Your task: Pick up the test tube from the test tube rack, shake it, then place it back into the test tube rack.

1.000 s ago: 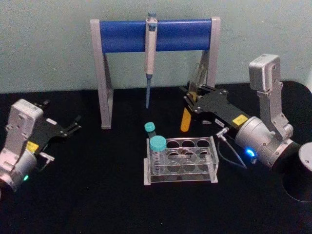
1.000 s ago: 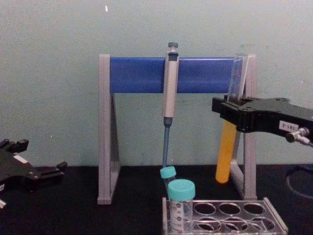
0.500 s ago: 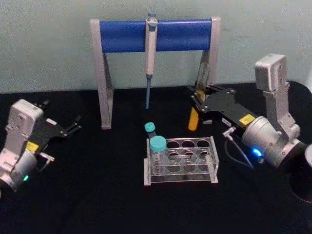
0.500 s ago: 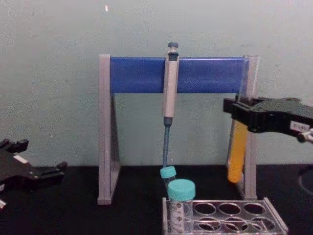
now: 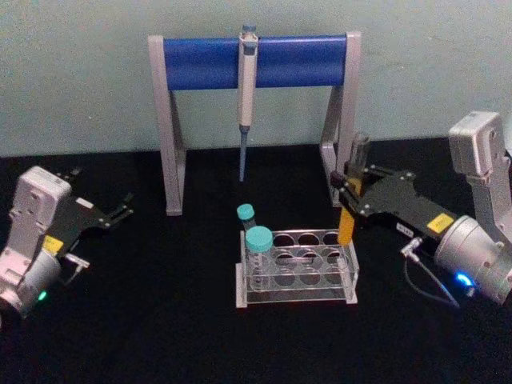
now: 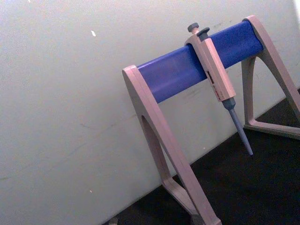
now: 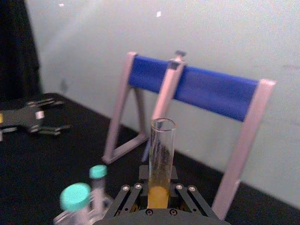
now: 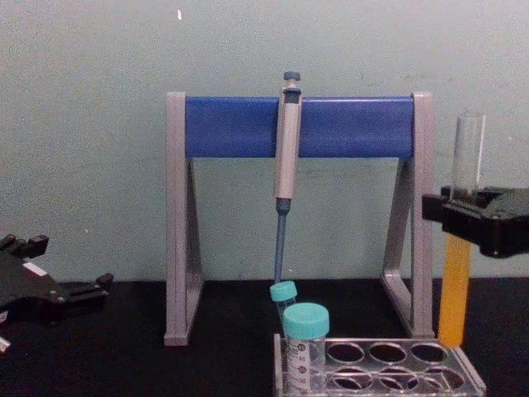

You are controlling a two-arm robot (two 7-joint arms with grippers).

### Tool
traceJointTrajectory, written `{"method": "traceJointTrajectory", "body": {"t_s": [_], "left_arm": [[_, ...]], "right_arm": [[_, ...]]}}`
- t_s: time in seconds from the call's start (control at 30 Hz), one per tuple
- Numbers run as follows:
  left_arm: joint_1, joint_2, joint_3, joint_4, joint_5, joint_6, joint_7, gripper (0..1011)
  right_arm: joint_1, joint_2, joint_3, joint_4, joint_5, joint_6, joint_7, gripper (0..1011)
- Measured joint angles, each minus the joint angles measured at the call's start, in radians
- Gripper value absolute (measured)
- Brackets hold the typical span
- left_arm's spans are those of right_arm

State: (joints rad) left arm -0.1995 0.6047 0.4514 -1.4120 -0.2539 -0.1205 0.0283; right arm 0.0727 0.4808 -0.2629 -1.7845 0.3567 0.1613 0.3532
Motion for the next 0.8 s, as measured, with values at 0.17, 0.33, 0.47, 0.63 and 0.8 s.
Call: {"method": "traceJointTrajectory", "body": {"t_s": [0.17, 0.33, 0.47, 0.63, 0.8], "left_arm": [[0.000, 0.000, 0.000, 0.000, 0.000, 0.000, 0.000, 1001], [0.000, 0.000, 0.000, 0.000, 0.000, 0.000, 0.000, 1001], [0.000, 0.000, 0.000, 0.000, 0.000, 0.000, 0.000, 1001], [0.000, 0.000, 0.000, 0.000, 0.000, 0.000, 0.000, 1001], [0.000, 0.000, 0.000, 0.000, 0.000, 0.000, 0.000, 1001]], "right_arm": [[-0.011, 0.024, -0.008, -0.025, 0.044, 0.023, 0.047, 233], [0.014, 0.022, -0.044, -0.020, 0.082, 0.035, 0.084, 232], [0.046, -0.003, -0.070, 0.013, 0.095, 0.014, 0.088, 232], [0.095, -0.052, -0.091, 0.083, 0.095, -0.041, 0.058, 232], [0.122, -0.086, -0.094, 0.130, 0.074, -0.076, 0.012, 232]]}}
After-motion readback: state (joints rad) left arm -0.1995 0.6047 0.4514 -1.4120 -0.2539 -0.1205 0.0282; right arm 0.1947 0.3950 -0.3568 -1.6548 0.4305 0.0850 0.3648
